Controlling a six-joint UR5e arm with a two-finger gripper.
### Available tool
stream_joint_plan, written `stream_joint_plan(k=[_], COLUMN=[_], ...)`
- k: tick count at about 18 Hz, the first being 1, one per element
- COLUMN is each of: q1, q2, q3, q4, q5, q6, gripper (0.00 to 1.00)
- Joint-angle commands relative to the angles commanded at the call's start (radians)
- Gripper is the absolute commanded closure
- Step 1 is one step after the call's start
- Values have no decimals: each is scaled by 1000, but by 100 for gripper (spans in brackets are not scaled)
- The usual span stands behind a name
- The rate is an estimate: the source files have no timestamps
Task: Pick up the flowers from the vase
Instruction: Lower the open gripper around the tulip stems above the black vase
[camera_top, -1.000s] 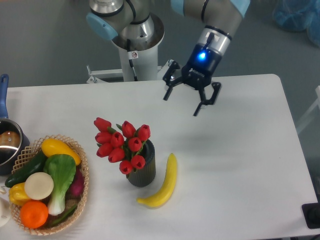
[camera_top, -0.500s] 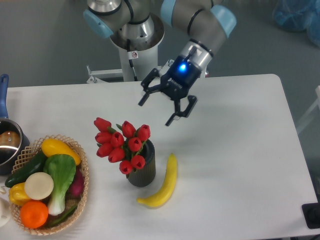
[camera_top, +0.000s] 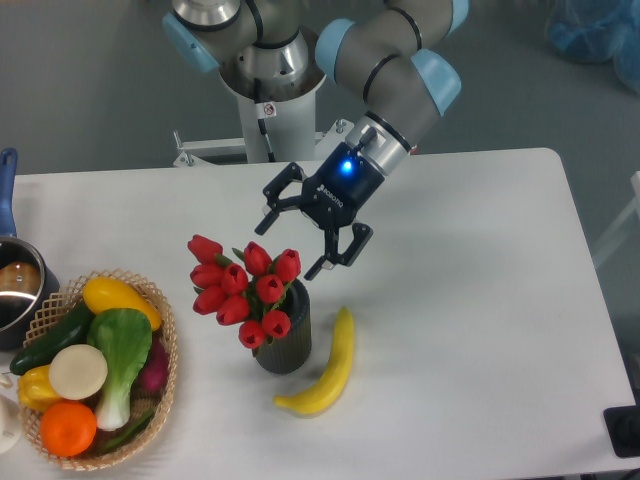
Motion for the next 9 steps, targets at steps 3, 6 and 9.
stream_joint_plan(k=[3,6,9], q1=[-2,-18,-44], q2=[-9,-25,-52], q3=[6,15,29], q4=[0,2,28], q5=[0,0,-2], q6=[0,0,0], gripper=[0,0,0])
